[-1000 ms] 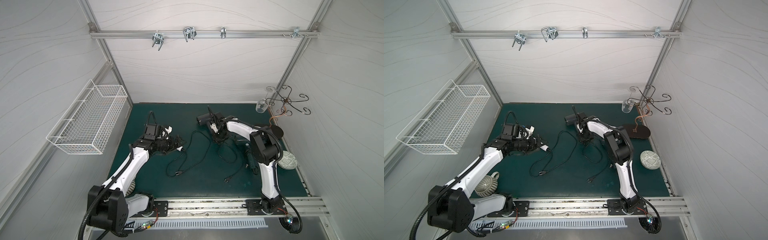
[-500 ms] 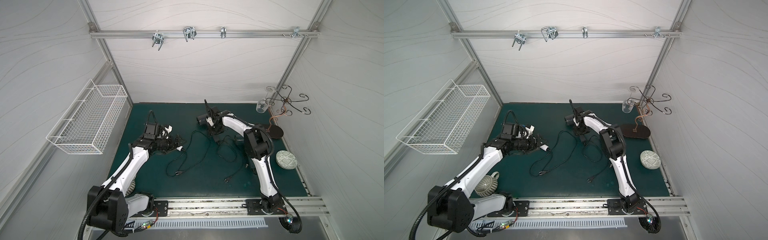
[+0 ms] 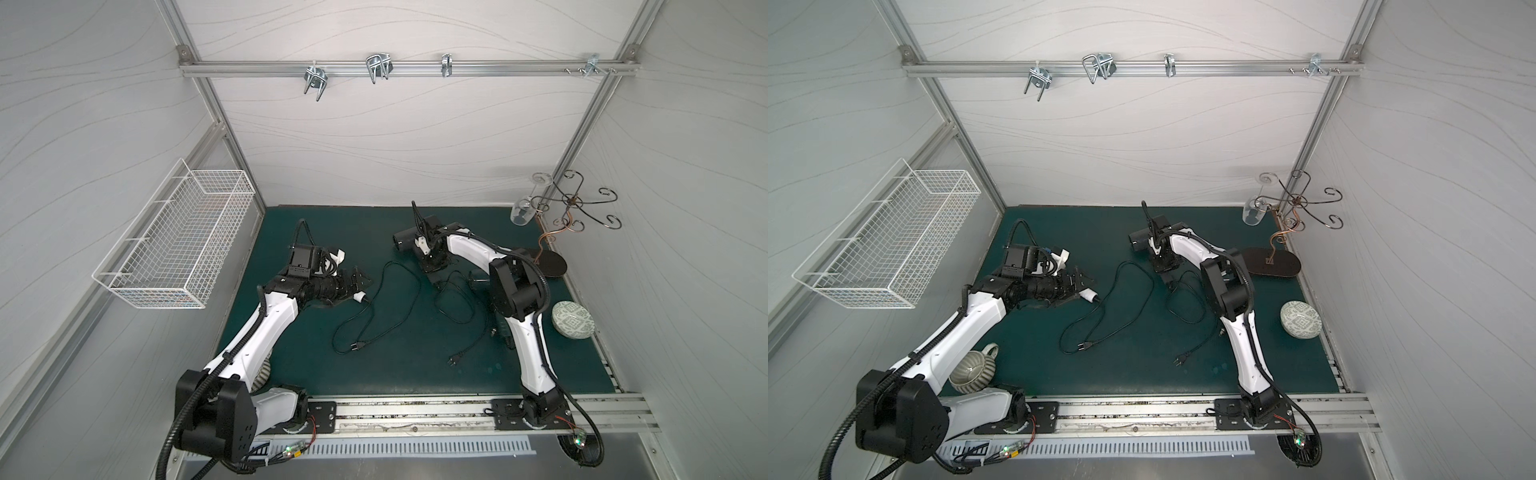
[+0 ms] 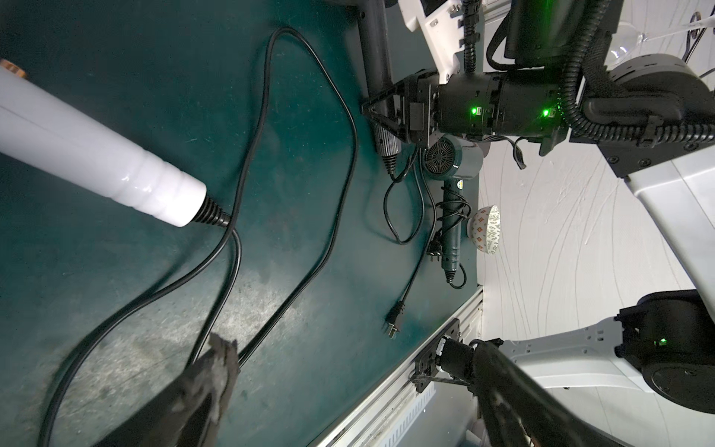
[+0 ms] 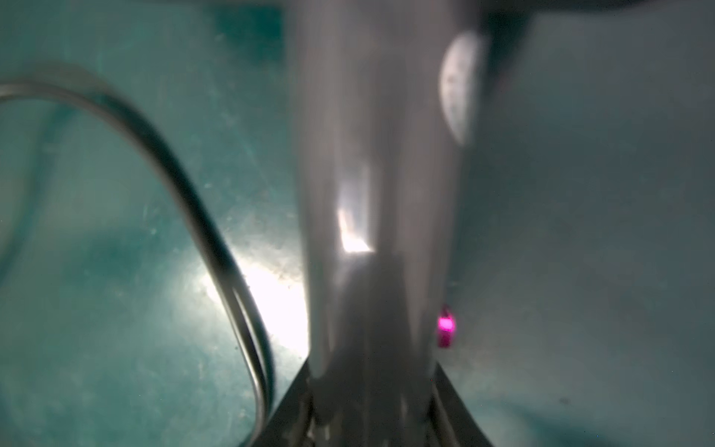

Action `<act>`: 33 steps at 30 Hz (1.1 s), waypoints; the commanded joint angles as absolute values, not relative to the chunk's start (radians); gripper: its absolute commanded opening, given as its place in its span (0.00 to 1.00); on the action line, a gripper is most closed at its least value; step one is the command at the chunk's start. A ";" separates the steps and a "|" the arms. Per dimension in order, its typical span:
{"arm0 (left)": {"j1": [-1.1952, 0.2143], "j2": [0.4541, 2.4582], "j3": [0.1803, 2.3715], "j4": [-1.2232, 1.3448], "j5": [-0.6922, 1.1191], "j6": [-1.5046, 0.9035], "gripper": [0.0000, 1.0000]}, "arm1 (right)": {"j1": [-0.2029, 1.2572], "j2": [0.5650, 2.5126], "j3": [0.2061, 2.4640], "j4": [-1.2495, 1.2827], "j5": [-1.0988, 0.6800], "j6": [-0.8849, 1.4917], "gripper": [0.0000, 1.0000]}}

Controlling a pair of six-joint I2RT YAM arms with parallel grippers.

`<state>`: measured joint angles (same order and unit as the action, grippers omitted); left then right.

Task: Wrap the cord around the hair dryer
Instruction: Pick up the hair dryer from the center of the board.

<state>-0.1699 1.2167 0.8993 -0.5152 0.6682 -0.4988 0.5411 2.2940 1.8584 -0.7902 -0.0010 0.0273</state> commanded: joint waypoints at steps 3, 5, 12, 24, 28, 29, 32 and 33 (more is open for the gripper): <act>-0.166 1.233 0.964 -0.497 0.690 -0.491 0.98 | 0.541 2.325 1.813 -0.816 -0.019 0.009 0.06; -0.166 1.231 0.974 -0.497 0.688 -0.489 0.98 | 0.539 2.329 1.815 -0.813 -0.023 0.002 0.00; -0.166 1.248 1.000 -0.471 0.697 -0.516 0.98 | 0.535 2.307 1.825 -0.808 -0.031 -0.020 0.00; -0.166 1.251 1.042 -0.482 0.677 -0.493 0.98 | 0.528 2.210 1.809 -0.772 -0.050 -0.012 0.00; -0.167 1.257 1.064 -0.492 0.677 -0.473 0.98 | 0.530 2.170 1.805 -0.775 -0.061 -0.011 0.00; -0.164 1.258 1.068 -0.492 0.678 -0.470 0.98 | 0.533 2.161 1.807 -0.777 -0.064 -0.011 0.00; -0.163 1.267 1.078 -0.491 0.681 -0.459 0.98 | 0.544 2.122 1.808 -0.784 -0.066 -0.019 0.00; -0.160 1.271 1.080 -0.492 0.685 -0.456 0.98 | 0.548 2.106 1.804 -0.783 -0.068 -0.024 0.00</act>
